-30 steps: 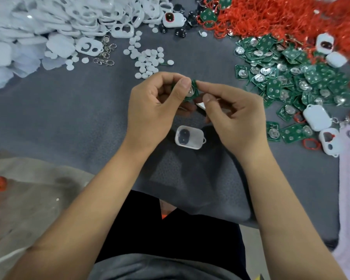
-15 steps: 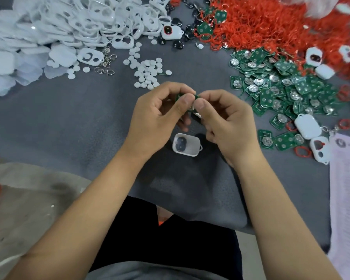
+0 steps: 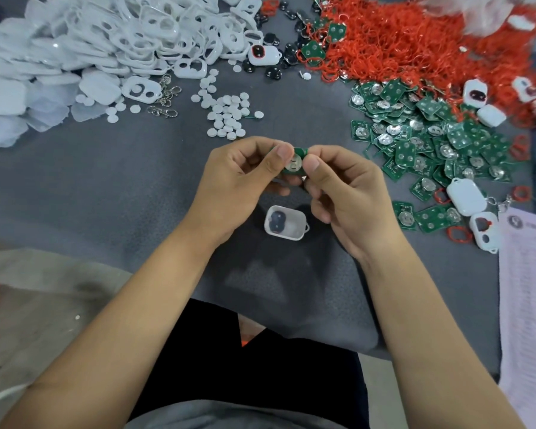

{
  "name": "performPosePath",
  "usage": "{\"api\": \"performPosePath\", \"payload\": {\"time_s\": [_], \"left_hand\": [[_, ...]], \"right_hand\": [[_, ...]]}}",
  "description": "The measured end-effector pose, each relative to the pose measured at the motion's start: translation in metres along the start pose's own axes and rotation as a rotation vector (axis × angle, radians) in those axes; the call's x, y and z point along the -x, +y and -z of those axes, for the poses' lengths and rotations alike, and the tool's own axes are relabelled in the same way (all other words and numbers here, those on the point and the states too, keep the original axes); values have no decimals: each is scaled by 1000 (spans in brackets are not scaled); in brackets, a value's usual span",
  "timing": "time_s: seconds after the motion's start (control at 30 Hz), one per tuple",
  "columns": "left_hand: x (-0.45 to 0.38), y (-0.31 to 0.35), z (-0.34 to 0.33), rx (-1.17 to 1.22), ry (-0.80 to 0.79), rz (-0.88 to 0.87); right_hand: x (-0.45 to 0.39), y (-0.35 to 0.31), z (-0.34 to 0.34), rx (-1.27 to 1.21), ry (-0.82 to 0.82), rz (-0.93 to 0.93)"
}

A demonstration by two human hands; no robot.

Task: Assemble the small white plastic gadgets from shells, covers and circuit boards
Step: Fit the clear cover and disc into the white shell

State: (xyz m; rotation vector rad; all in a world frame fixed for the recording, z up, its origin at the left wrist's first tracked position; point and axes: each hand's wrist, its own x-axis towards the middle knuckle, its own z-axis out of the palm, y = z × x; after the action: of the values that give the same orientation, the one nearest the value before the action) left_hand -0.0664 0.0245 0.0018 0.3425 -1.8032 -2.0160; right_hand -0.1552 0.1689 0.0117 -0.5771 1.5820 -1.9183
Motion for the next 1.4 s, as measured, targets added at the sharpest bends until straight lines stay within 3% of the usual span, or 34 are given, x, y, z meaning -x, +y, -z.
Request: {"api": "performPosePath", "payload": {"time_s": [0.77,1.4], "left_hand": [[-4,-1,5,100,-73,58],[-7,-4,4,177,8,106]], "right_hand": [[-1,2,-4,-122,30,-48],[0,-1,-5,-123,5,-18]]}}
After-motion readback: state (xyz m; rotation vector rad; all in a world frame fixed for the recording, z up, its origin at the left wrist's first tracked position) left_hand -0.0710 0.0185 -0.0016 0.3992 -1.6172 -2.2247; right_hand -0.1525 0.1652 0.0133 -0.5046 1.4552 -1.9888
